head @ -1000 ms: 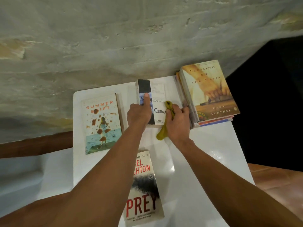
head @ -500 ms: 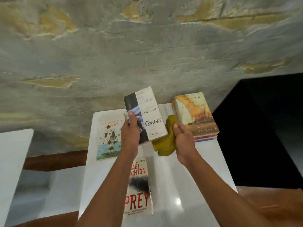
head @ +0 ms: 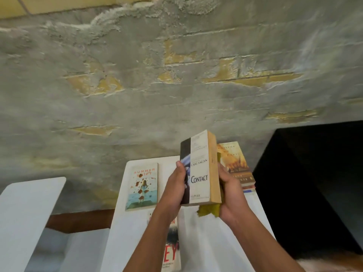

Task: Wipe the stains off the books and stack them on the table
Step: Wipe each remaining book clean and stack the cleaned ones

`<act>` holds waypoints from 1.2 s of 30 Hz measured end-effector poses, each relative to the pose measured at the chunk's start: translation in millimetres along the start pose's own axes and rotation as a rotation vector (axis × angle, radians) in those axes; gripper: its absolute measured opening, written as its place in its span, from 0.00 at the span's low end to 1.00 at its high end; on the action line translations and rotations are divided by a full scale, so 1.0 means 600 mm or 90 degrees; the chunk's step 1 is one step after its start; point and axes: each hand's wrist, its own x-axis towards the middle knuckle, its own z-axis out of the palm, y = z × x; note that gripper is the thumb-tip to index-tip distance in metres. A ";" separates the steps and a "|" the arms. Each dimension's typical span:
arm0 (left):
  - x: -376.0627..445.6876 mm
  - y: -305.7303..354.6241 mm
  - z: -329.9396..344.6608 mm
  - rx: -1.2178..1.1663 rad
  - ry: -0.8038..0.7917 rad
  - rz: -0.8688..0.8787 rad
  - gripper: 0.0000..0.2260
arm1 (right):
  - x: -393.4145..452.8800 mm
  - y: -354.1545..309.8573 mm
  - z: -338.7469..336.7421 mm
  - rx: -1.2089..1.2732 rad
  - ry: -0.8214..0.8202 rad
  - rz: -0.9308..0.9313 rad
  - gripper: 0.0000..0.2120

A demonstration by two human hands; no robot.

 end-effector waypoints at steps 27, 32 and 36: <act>-0.086 0.044 0.051 -0.434 -0.279 -0.059 0.35 | -0.048 -0.130 -0.016 -0.856 0.096 -0.575 0.18; -0.085 0.064 0.071 -0.483 -0.278 0.001 0.29 | -0.092 -0.113 -0.015 -0.897 -0.030 -0.610 0.18; -0.079 0.071 0.077 -0.502 -0.276 -0.001 0.29 | -0.093 -0.128 -0.023 -0.948 -0.072 -0.599 0.19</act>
